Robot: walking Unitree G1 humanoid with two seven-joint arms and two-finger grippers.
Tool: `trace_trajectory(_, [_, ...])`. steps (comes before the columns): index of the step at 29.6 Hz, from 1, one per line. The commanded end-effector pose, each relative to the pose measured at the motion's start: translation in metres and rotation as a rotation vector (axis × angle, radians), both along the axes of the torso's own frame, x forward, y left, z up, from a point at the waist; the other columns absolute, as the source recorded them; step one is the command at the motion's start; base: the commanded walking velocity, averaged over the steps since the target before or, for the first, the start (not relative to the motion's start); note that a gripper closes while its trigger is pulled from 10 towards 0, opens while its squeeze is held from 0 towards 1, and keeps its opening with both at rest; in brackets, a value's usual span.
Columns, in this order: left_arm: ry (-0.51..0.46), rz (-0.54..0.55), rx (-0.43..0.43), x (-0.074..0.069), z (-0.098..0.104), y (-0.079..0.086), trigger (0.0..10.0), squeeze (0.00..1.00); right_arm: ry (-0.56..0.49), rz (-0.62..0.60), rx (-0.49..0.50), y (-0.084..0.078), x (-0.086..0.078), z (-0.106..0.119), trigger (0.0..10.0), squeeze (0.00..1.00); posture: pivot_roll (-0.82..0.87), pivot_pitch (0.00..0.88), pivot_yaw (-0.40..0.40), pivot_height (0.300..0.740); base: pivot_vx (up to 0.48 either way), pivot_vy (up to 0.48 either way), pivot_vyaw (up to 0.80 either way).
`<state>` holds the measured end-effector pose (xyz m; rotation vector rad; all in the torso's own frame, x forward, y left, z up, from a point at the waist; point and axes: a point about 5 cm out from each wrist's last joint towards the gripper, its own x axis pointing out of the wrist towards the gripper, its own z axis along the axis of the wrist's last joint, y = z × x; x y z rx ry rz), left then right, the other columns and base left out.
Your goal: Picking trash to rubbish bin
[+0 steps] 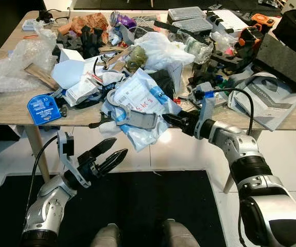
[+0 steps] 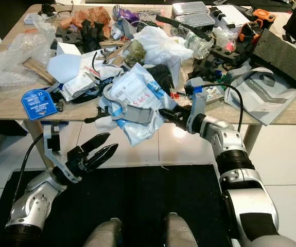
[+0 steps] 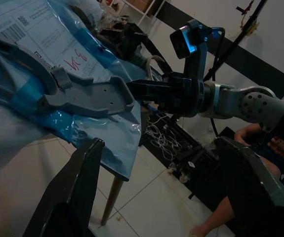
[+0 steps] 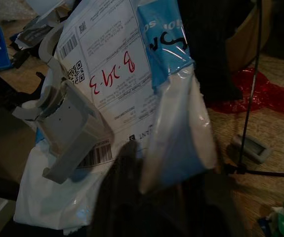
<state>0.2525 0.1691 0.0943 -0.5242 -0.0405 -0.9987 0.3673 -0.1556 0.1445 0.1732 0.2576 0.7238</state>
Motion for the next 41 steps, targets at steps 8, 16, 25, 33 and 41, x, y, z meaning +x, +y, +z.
trace_trajectory(8, [0.004,-0.027,0.005,-0.005,-0.001,-0.001,10.0,0.00,0.019,-0.006,-0.007,-0.001,0.001,-0.003,0.0,0.00,0.00,0.152,-0.015,0.740,0.000,0.000,0.00])
trace_trajectory(16, [0.004,-0.029,0.006,-0.005,-0.001,-0.001,10.0,0.00,-0.053,-0.013,0.064,-0.004,0.004,0.010,0.0,0.00,0.00,0.151,-0.011,0.740,0.000,0.000,0.00])
trace_trajectory(25, [0.015,0.013,0.001,-0.001,0.000,0.002,10.0,0.00,-0.188,0.063,0.233,-0.006,-0.001,0.037,0.0,0.00,0.00,0.151,-0.009,0.740,0.000,0.000,0.00])
trace_trajectory(33, [0.008,0.066,-0.015,0.002,0.002,0.003,10.0,0.00,-0.252,0.127,0.334,-0.006,-0.010,0.045,0.0,0.00,0.00,0.144,-0.011,0.740,0.000,0.000,0.00])
trace_trajectory(41, [-0.001,0.093,-0.010,0.005,0.002,0.002,10.0,0.00,-0.274,0.107,0.370,-0.007,-0.013,0.045,0.0,0.00,0.00,0.131,-0.009,0.740,0.000,0.000,0.00])
